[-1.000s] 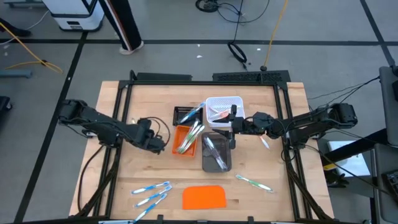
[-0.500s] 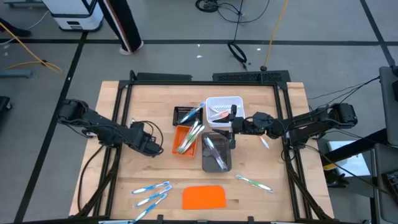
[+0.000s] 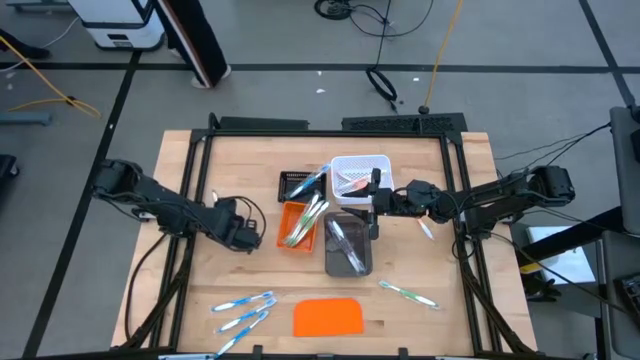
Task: Pick & Place Toothbrushes
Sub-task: Put the violet toothbrush into the transparent bin
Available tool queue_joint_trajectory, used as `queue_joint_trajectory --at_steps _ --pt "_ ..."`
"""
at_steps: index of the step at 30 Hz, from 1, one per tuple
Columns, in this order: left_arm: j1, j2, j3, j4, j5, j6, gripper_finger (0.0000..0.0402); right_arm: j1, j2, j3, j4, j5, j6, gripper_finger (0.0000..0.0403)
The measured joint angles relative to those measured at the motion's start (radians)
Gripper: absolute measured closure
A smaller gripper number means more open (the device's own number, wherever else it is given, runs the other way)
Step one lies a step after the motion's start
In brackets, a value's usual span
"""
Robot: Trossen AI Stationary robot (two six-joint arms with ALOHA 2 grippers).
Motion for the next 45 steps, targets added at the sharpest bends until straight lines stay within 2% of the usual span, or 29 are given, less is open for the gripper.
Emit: queue_joint_trajectory --at_steps 5,12,15,21,28,33,37,45 --pt "0.007 0.005 -0.075 0.030 0.056 -0.029 0.0241 0.000 0.000 0.000 0.000 0.000 0.000 0.0245" --pt "0.007 0.004 -0.080 0.059 0.052 -0.025 0.0243 0.000 0.000 0.000 0.000 0.000 0.000 0.0245" --pt "0.006 0.000 -0.099 0.107 0.060 -0.027 0.0272 0.000 0.000 0.000 0.000 0.000 0.000 0.0245" --pt "0.006 0.001 -0.108 0.157 0.036 0.032 0.0386 0.000 0.000 0.000 0.000 0.000 0.001 0.0245" --pt "0.006 0.000 -0.099 0.144 0.025 0.052 0.0397 0.000 0.000 0.000 0.000 0.000 0.001 0.0245" --pt "0.007 0.002 -0.022 -0.015 -0.004 0.054 0.0399 0.000 0.000 0.000 -0.001 0.000 0.001 0.0245" --pt "-0.006 0.001 0.077 -0.115 -0.091 0.075 0.0400 0.000 0.000 0.000 -0.007 0.000 0.001 0.0246" --pt "-0.080 0.001 0.289 -0.095 -0.410 0.266 0.0400 0.000 0.000 0.000 -0.031 0.000 0.052 0.0245"
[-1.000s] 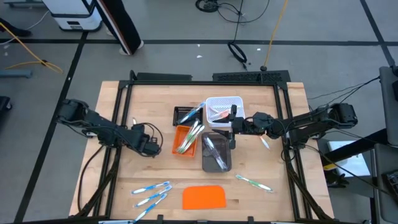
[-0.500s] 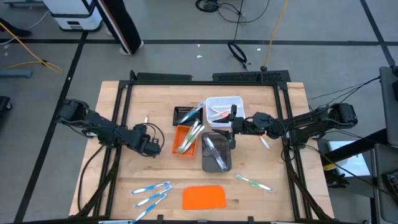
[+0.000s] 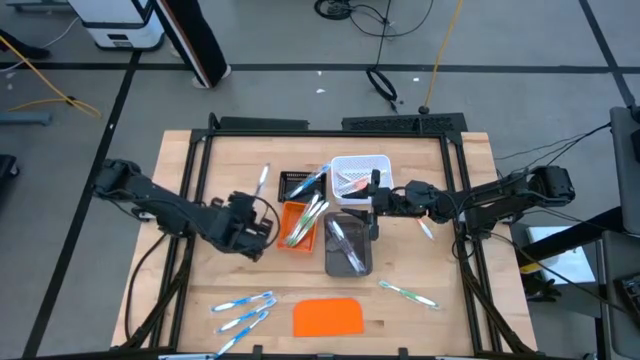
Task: Pick & Place Toothbrushes
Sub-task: Put the violet toothbrush into the transparent bin
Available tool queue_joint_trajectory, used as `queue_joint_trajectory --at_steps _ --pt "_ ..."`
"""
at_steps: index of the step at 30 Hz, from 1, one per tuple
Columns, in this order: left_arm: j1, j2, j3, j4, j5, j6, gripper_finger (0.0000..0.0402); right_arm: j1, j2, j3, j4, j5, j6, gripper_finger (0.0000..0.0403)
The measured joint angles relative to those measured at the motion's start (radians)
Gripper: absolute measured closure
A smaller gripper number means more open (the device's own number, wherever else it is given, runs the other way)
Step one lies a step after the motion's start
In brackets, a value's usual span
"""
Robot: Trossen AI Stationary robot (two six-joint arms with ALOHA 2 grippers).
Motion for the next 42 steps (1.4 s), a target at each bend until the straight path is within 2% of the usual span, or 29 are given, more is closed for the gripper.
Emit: queue_joint_trajectory --at_steps 4,7,18,24,29,38,42 --pt "-0.036 0.000 0.054 0.101 -0.138 0.173 0.0400 0.000 0.000 0.000 0.001 0.000 0.000 0.0245" --pt "-0.048 0.000 0.068 0.243 -0.195 0.340 0.0400 0.000 0.000 0.000 0.002 0.000 0.000 0.0245" --pt "-0.027 0.000 0.068 0.824 -0.215 0.984 0.0401 0.000 0.000 0.000 0.009 -0.003 0.037 0.0245" --pt "0.027 0.023 0.068 1.070 -0.118 1.226 0.0400 0.000 0.000 0.000 0.037 -0.003 0.053 0.0245" --pt "0.082 0.077 0.068 1.248 0.024 1.361 0.0400 0.000 0.000 0.000 0.062 -0.052 0.054 0.0245" --pt "0.153 0.186 0.068 1.435 0.209 1.416 0.0399 0.000 0.000 0.000 0.087 -0.079 0.061 0.0245" --pt "0.171 0.228 0.068 1.461 0.247 1.415 0.0399 0.000 0.000 0.000 0.085 -0.080 0.061 0.0254"
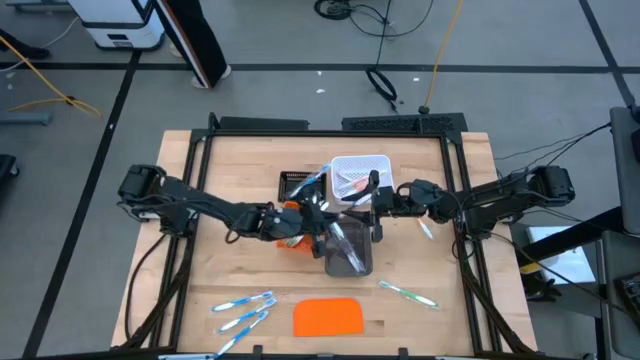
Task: Pick & Place Toothbrushes
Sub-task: Put the violet toothbrush into the transparent bin
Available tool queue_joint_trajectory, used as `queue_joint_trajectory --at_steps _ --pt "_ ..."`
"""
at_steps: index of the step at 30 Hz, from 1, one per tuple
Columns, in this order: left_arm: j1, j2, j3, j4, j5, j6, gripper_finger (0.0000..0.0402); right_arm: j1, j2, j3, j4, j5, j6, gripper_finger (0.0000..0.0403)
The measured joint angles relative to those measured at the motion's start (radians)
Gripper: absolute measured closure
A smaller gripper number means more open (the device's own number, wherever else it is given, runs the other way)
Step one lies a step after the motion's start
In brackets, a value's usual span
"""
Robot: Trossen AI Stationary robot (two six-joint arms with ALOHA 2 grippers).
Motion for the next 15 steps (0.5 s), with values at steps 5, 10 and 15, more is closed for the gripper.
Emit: queue_joint_trajectory --at_steps 5,10,15 --pt "0.008 0.002 -0.001 0.004 -0.002 0.003 0.0399 0.000 0.000 0.000 -0.029 0.000 -0.001 0.0315" --pt "0.010 -0.002 -0.001 0.005 -0.027 0.023 0.0391 0.000 0.000 0.000 -0.032 -0.001 -0.025 0.0387" --pt "0.015 -0.003 -0.001 -0.012 -0.028 0.010 0.0377 0.000 0.000 0.000 -0.041 0.001 -0.032 0.0395"
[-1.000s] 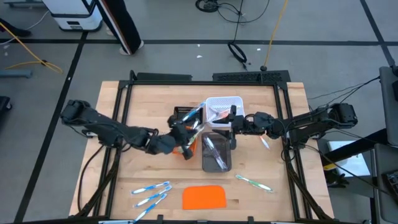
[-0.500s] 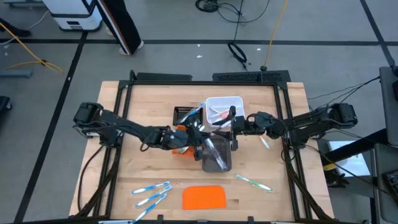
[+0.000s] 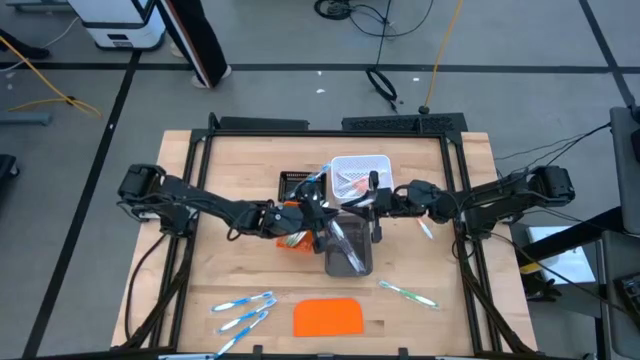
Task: Pick & Place Toothbrushes
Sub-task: Put the violet toothbrush into the transparent bin
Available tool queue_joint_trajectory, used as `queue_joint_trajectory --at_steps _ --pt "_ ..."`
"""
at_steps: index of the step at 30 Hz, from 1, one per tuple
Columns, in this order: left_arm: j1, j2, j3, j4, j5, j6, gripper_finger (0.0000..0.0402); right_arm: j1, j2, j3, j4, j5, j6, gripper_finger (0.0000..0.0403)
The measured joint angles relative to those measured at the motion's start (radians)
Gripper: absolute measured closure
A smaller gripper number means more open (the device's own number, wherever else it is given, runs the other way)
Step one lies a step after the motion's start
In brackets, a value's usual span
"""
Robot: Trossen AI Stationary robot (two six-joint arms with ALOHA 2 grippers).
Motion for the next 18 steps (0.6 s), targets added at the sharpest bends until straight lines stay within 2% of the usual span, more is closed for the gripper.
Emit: queue_joint_trajectory --at_steps 18 --pt "0.000 0.000 0.000 -0.006 0.002 0.006 0.0375 0.000 0.000 0.000 -0.009 0.000 -0.003 0.0398"
